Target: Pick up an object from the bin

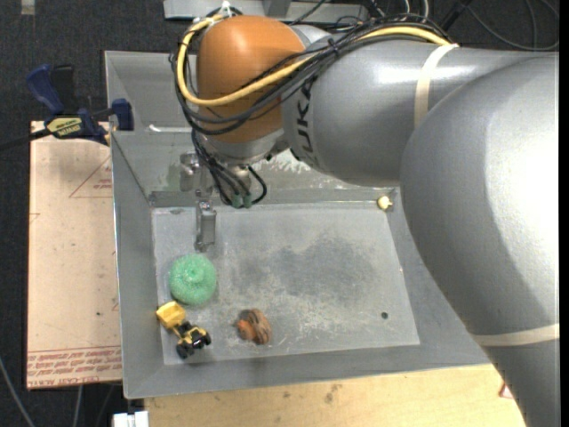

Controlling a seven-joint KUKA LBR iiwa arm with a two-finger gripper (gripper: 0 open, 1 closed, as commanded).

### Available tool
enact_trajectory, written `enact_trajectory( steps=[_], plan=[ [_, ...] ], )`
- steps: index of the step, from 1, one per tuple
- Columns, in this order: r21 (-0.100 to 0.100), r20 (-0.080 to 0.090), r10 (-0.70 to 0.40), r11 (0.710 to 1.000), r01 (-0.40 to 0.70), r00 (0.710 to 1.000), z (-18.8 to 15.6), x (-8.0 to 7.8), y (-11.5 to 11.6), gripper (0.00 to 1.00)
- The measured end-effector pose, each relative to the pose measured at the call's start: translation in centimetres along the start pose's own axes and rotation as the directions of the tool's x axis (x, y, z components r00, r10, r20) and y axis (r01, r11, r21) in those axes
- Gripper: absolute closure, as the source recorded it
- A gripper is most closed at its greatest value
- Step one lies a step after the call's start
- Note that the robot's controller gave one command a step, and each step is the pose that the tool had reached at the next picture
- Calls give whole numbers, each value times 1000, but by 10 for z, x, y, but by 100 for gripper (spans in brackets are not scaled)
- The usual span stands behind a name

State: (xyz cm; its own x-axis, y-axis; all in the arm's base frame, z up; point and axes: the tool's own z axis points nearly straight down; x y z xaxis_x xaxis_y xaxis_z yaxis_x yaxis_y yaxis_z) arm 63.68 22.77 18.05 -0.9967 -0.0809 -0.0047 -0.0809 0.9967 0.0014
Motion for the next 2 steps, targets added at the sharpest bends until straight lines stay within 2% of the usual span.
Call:
enact_trajectory(
  steps=[1,2],
  plan=[
    [0,-5,-199,980,199,980,28,19,5,0],
    [-2,-2,-315,949,315,949,47,22,-18,0]
  ],
)
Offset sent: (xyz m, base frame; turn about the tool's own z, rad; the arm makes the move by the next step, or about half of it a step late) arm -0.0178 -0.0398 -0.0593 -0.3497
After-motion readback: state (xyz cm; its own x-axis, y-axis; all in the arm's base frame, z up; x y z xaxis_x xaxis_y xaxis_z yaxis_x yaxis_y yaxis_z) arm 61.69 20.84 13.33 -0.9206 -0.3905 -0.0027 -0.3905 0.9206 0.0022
